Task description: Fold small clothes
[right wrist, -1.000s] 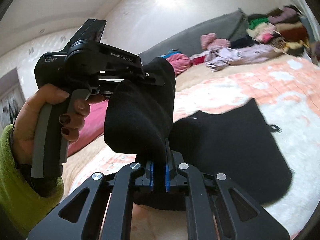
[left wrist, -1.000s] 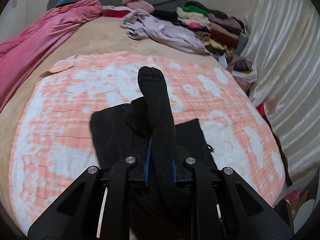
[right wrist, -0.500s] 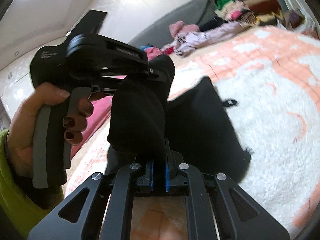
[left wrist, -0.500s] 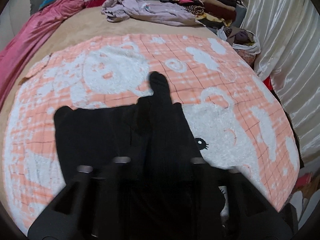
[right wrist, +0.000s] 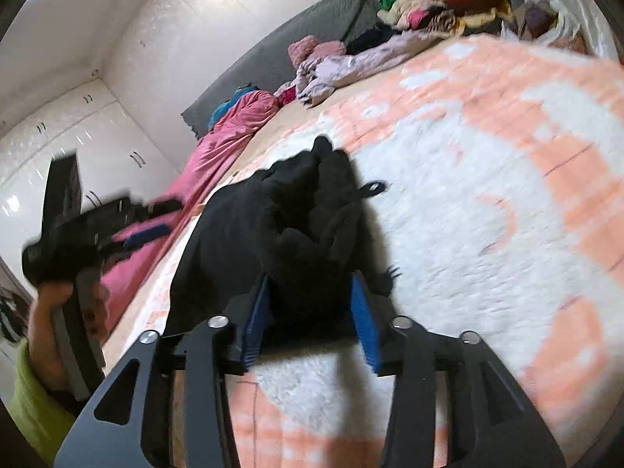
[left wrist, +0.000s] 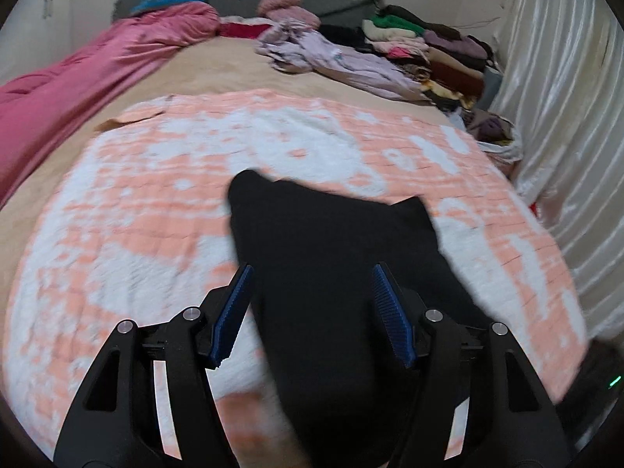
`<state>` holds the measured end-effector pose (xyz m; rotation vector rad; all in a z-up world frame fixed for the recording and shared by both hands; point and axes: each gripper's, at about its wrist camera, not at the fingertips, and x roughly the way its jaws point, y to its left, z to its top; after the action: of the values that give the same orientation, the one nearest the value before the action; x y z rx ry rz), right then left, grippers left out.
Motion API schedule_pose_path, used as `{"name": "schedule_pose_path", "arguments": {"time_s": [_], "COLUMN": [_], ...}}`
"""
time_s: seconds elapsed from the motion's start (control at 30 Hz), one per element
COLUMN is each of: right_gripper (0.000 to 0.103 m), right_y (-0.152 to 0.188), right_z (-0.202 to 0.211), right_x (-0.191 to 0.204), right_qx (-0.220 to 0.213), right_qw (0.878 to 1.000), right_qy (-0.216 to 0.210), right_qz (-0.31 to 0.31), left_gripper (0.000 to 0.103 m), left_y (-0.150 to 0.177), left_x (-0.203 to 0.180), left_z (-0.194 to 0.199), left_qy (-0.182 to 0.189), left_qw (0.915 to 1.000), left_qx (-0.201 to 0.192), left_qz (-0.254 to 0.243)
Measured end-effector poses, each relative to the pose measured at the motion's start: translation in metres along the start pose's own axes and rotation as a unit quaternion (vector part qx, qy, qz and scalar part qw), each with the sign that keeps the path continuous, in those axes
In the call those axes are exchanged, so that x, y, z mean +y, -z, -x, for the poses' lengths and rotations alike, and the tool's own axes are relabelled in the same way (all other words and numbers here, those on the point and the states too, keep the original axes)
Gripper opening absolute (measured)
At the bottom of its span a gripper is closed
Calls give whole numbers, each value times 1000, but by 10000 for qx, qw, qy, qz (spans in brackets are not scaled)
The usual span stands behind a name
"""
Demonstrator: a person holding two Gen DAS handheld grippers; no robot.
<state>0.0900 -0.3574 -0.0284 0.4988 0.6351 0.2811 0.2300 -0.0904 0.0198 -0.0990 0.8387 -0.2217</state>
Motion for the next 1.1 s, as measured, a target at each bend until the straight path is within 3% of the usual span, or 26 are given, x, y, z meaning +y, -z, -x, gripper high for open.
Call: {"name": "schedule_pose_path", "arguments": {"time_s": [0.13, 0.2, 0.33, 0.43, 0.5, 0.73, 0.87, 0.9, 1.1], "right_gripper": [49, 49, 49, 49, 49, 48, 40, 33, 16], "right_y": [-21, -35, -66, -83, -92, -110, -105, -104, -104], "right_z": [14, 12, -23, -57, -78, -137, -155, -156, -151], "right_x": [12, 22, 32, 35, 32, 21, 18, 21, 37], "right_qx": [-318, -353, 226, 703, 969, 1633, 1860, 1853, 1695], "right_qw": [9989, 9977, 9964, 9942, 9934, 9858, 9823, 9823, 9830], "right_qy": [142, 128, 82, 17, -118, 167, 69, 44, 28], "right_qz": [327, 558, 814, 818, 598, 352, 219, 289, 709], "left_gripper": [54, 54, 54, 66, 67, 70, 71, 71, 73], "left_y": [37, 51, 51, 51, 54, 60, 60, 59, 59], "left_x": [-12, -20, -12, -4, -2, 3, 7, 7, 11], "left_z": [-24, -32, -26, -15, -9, -3, -2, -2, -2], "left_qy": [-148, -414, -222, -58, 12, 243, 357, 371, 410], "left_qw": [9984, 9966, 9984, 9989, 9988, 9987, 9987, 9986, 9987], "left_qx": [347, 183, 48, -42, -116, -160, -145, -143, -147], "left_qz": [-417, -685, -515, -464, -480, -427, -338, -338, -269]}}
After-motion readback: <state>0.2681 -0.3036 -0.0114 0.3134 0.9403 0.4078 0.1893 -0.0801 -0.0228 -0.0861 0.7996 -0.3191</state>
